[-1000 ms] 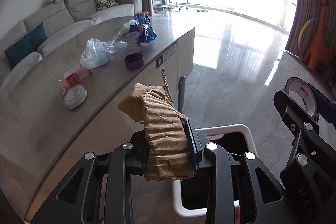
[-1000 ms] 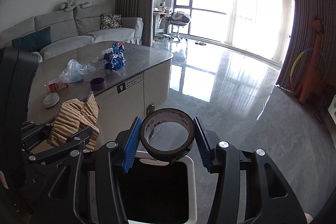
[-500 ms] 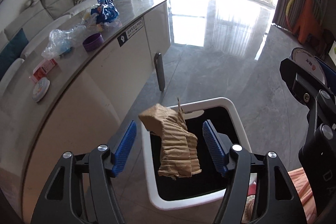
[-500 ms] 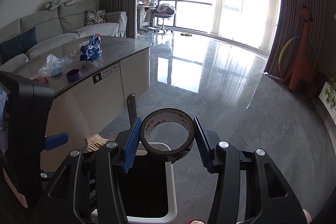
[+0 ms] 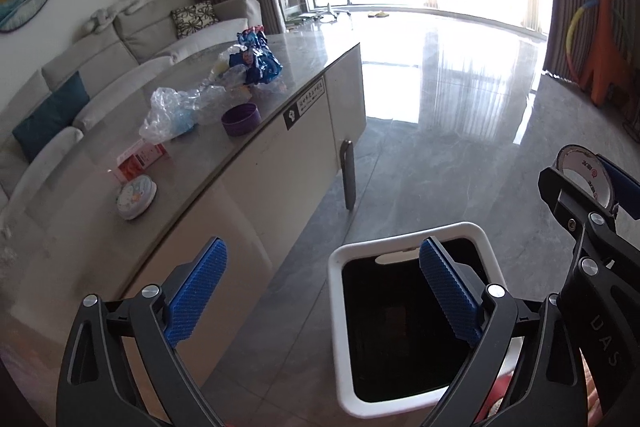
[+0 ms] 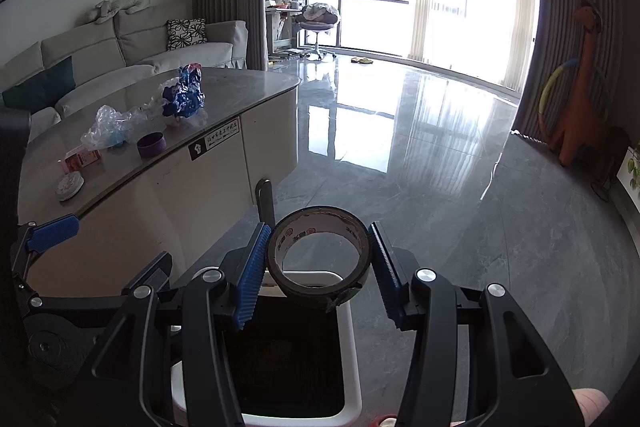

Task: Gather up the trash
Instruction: 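Carry cardboard and tape roll to the white bin and open both grippers, then return to the table and grasp the round cartoon tin with the left gripper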

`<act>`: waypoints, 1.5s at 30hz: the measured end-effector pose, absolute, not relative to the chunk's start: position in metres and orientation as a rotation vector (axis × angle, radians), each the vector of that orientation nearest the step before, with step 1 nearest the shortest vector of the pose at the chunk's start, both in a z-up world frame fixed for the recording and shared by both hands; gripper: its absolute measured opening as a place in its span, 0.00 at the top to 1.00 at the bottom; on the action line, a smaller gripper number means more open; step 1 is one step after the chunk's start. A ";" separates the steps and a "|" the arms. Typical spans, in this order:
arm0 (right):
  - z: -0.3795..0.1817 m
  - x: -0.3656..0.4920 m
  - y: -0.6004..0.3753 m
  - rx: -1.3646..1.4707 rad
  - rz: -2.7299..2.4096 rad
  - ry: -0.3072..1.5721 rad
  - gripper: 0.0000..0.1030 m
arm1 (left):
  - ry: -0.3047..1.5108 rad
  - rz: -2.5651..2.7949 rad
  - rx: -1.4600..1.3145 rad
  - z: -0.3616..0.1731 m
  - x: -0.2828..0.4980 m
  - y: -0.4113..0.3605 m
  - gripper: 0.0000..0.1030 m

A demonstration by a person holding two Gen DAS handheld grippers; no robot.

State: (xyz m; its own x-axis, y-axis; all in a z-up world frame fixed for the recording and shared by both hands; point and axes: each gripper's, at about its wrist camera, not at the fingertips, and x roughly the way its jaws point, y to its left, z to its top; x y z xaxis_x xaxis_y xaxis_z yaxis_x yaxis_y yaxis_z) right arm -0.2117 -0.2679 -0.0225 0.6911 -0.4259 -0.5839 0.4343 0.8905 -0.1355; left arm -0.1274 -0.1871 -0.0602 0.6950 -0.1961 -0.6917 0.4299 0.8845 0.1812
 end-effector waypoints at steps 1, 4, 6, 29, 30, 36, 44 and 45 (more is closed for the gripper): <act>-0.025 -0.210 -0.267 0.025 -0.476 0.651 0.50 | 0.718 -0.348 0.345 -0.060 -0.126 -0.182 0.06; -0.032 -0.202 -0.264 0.054 -0.464 0.670 0.50 | 0.709 -0.303 0.349 -0.059 -0.121 -0.166 0.05; -0.039 -0.197 -0.262 0.070 -0.458 0.686 0.50 | 0.698 -0.268 0.341 -0.057 -0.116 -0.154 0.05; -0.070 -0.185 -0.234 -0.034 -0.450 0.727 0.04 | 0.660 -0.192 0.223 -0.030 -0.101 -0.104 0.04; -0.066 -0.186 -0.233 -0.032 -0.447 0.719 0.04 | 0.655 -0.189 0.221 -0.029 -0.102 -0.103 0.04; -0.044 -0.184 -0.228 -0.026 -0.431 0.649 0.04 | 0.650 -0.170 0.209 -0.027 -0.097 -0.096 0.04; -0.030 -0.164 -0.213 -0.069 -0.395 0.603 0.04 | 0.667 -0.117 0.163 -0.027 -0.079 -0.074 0.04; -0.028 -0.160 -0.211 -0.073 -0.390 0.598 0.04 | 0.667 -0.111 0.160 -0.026 -0.076 -0.071 0.04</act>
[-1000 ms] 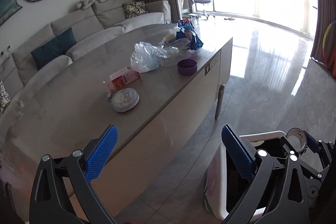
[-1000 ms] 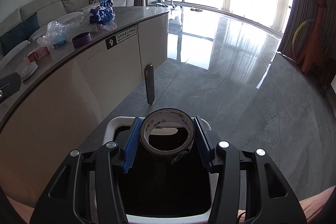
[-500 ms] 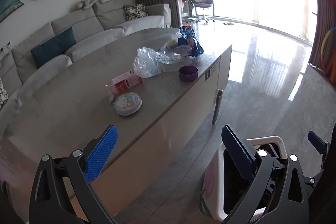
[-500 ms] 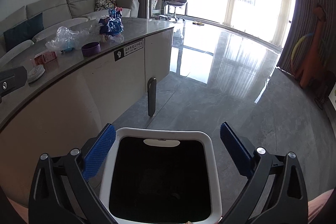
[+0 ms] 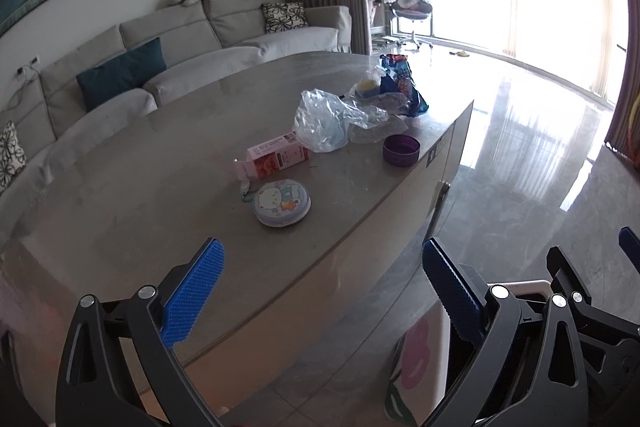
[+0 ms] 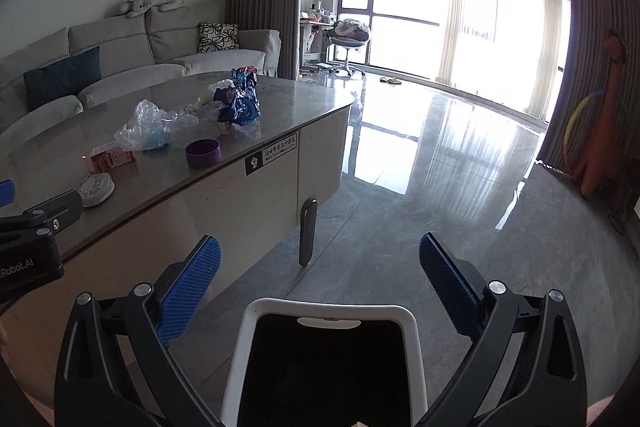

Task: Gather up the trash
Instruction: 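Return to the table and grasp the round cartoon tin with the left gripper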

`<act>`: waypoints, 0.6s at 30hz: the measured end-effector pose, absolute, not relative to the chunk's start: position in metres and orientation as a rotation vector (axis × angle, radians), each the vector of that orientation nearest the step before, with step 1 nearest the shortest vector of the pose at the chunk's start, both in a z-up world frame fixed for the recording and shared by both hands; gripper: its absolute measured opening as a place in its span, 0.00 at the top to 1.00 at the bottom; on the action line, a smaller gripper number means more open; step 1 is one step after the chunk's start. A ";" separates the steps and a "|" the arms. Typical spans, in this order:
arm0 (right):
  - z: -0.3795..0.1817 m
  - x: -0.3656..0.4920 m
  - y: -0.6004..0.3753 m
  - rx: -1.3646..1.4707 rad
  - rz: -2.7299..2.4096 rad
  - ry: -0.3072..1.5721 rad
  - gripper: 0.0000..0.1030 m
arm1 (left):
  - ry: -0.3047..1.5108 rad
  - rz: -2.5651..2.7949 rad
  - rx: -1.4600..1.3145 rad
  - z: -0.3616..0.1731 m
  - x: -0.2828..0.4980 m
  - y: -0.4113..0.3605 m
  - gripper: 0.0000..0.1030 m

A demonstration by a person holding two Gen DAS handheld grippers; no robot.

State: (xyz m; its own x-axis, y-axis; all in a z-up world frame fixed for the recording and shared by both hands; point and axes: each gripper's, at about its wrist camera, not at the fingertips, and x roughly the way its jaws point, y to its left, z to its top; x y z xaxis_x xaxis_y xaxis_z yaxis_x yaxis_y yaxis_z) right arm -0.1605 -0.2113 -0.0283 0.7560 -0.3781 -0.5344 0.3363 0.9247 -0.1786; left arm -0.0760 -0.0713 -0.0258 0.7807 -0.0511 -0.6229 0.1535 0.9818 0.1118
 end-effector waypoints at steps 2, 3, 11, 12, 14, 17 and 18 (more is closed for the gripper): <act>-0.026 -0.155 -0.207 -0.078 -0.377 0.589 0.04 | 0.665 -0.097 0.152 -0.026 -0.070 -0.067 0.04; -0.025 -0.151 -0.205 -0.080 -0.371 0.582 0.04 | 0.665 -0.089 0.148 -0.026 -0.067 -0.065 0.04; -0.021 -0.118 -0.185 -0.120 -0.324 0.552 0.04 | 0.694 -0.004 0.087 -0.035 -0.026 -0.046 0.04; -0.021 -0.114 -0.183 -0.126 -0.320 0.552 0.04 | 0.706 0.007 0.078 -0.038 -0.019 -0.045 0.04; -0.023 -0.105 -0.179 -0.137 -0.308 0.550 0.04 | 0.723 0.026 0.059 -0.045 -0.006 -0.043 0.04; -0.029 -0.090 -0.173 -0.163 -0.295 0.551 0.04 | 0.749 0.042 0.047 -0.054 0.012 -0.042 0.04; -0.030 -0.085 -0.173 -0.168 -0.291 0.551 0.04 | 0.755 0.048 0.045 -0.057 0.016 -0.042 0.04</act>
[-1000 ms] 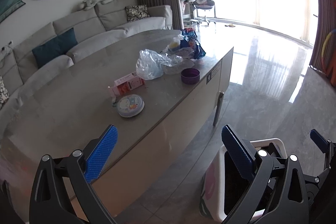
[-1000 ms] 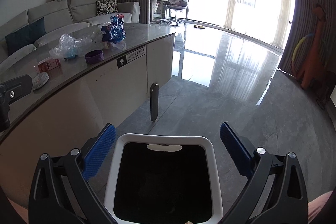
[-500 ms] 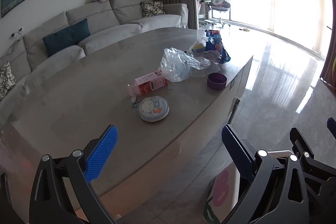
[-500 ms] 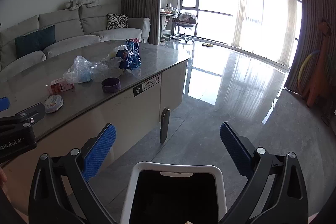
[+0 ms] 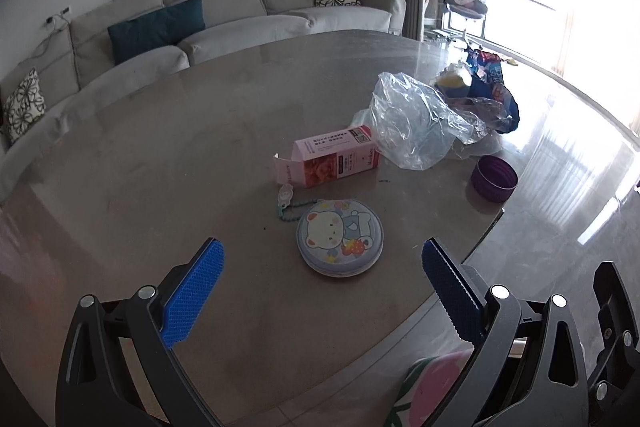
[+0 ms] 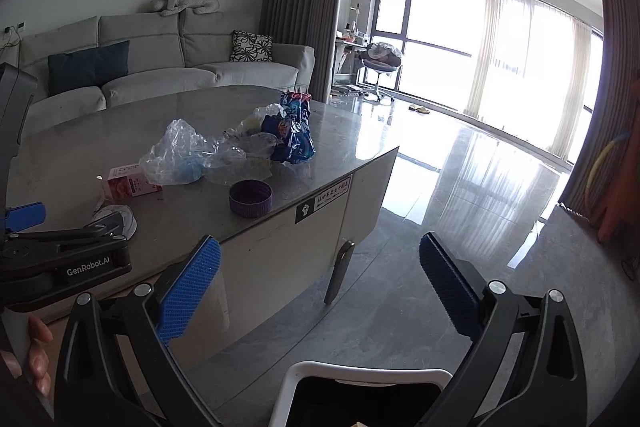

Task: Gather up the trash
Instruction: 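Return to the table and grasp the round cartoon tin with the left gripper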

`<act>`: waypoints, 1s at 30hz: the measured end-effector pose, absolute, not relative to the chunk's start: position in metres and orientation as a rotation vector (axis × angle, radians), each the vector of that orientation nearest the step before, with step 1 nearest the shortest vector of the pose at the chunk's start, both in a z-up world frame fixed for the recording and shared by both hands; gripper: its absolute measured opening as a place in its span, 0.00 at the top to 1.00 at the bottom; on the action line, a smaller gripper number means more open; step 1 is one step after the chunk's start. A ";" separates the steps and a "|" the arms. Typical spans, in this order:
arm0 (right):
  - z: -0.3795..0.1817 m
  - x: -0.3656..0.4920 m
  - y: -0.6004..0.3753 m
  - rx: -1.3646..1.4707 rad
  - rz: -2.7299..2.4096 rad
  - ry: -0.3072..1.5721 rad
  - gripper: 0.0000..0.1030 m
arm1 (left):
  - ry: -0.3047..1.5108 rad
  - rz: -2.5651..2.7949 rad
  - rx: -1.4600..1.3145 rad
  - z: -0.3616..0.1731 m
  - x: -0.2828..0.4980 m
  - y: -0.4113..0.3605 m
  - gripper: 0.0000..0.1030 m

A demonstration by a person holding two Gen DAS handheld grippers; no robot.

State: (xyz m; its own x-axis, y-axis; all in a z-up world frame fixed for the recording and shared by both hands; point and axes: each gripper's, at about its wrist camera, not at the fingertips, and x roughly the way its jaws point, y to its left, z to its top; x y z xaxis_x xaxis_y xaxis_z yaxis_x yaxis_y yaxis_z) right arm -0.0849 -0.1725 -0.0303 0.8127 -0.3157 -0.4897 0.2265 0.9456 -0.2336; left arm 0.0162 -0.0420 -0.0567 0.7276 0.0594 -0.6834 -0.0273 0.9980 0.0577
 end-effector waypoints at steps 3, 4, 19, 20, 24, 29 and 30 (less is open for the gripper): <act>-0.037 -0.069 -0.173 -0.166 -0.278 0.558 0.04 | 0.779 0.054 0.041 -0.064 0.030 -0.041 0.04; -0.040 -0.064 -0.173 -0.166 -0.277 0.561 0.04 | 0.789 0.060 0.040 -0.067 0.034 -0.040 0.04; -0.054 -0.028 -0.182 -0.137 -0.269 0.571 0.04 | 0.836 0.024 0.016 -0.088 0.064 -0.039 0.11; -0.054 -0.028 -0.183 -0.136 -0.268 0.569 0.04 | 0.825 0.010 0.023 -0.087 0.061 -0.042 0.18; -0.055 -0.025 -0.182 -0.139 -0.259 0.575 0.04 | 0.830 -0.043 0.056 -0.081 0.059 -0.051 0.45; -0.059 -0.013 -0.178 -0.148 -0.236 0.574 0.04 | 0.788 -0.053 0.069 -0.064 0.053 -0.041 0.45; -0.060 -0.009 -0.177 -0.150 -0.232 0.574 0.04 | 0.775 -0.056 0.076 -0.059 0.051 -0.039 0.45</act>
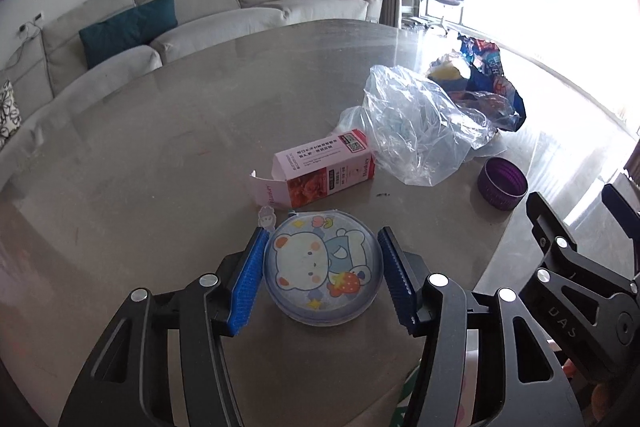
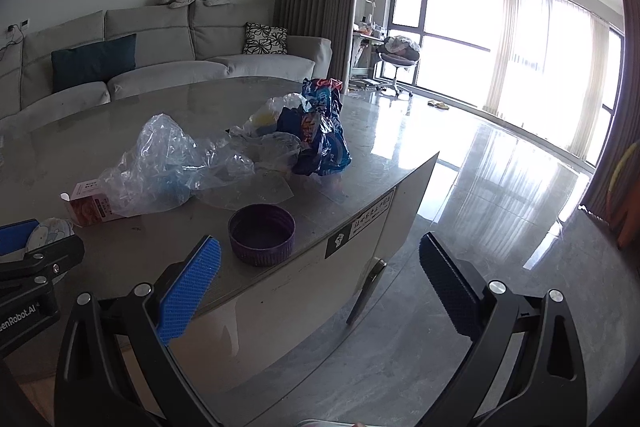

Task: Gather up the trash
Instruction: 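Return to the table and grasp the round cartoon tin with the left gripper, then grasp the purple cup with the right gripper while the left holds the tin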

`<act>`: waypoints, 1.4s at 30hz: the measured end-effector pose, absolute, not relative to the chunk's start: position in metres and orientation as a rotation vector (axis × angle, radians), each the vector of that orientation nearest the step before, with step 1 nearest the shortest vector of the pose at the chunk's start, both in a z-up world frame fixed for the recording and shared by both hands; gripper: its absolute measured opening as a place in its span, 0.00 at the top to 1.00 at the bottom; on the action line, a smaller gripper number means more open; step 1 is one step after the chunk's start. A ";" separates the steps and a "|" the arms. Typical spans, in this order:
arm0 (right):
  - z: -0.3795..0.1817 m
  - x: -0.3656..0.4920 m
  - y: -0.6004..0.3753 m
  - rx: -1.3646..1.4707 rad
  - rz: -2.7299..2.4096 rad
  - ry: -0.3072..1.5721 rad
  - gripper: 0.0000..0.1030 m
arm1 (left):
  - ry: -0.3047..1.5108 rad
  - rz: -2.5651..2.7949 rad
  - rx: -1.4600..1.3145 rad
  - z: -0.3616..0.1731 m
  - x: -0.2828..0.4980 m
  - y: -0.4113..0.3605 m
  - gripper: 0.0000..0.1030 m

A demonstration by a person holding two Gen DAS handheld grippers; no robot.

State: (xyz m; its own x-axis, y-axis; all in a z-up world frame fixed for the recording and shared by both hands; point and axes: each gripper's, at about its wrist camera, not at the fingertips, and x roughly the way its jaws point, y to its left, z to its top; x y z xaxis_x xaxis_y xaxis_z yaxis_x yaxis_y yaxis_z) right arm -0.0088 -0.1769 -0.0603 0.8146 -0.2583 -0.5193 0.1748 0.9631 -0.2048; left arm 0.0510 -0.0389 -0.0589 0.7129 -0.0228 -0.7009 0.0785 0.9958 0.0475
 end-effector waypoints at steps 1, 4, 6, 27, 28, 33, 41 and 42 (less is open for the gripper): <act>-0.062 -0.005 -0.175 -0.151 -0.225 0.575 0.04 | 0.762 -0.055 0.086 -0.055 0.049 -0.037 0.45; -0.069 0.007 -0.169 -0.157 -0.208 0.578 0.04 | 0.724 -0.047 0.104 -0.045 0.046 -0.032 0.45; -0.076 0.015 -0.166 -0.162 -0.197 0.589 0.04 | 0.702 -0.042 0.093 -0.040 0.044 -0.029 0.45; -0.083 0.022 -0.150 -0.126 -0.067 0.633 0.54 | 0.708 -0.025 0.087 -0.045 0.049 -0.020 0.44; -0.082 0.020 -0.149 -0.125 -0.065 0.632 0.54 | 0.706 -0.026 0.089 -0.045 0.049 -0.020 0.44; -0.066 0.006 -0.151 -0.127 -0.071 0.608 0.54 | 0.695 -0.042 0.086 -0.040 0.043 -0.021 0.44; -0.033 -0.033 -0.155 -0.132 -0.097 0.576 0.54 | 0.695 -0.108 0.091 -0.038 0.027 -0.036 0.44; -0.029 -0.042 -0.157 -0.132 -0.107 0.570 0.54 | 0.698 -0.126 0.094 -0.038 0.023 -0.040 0.44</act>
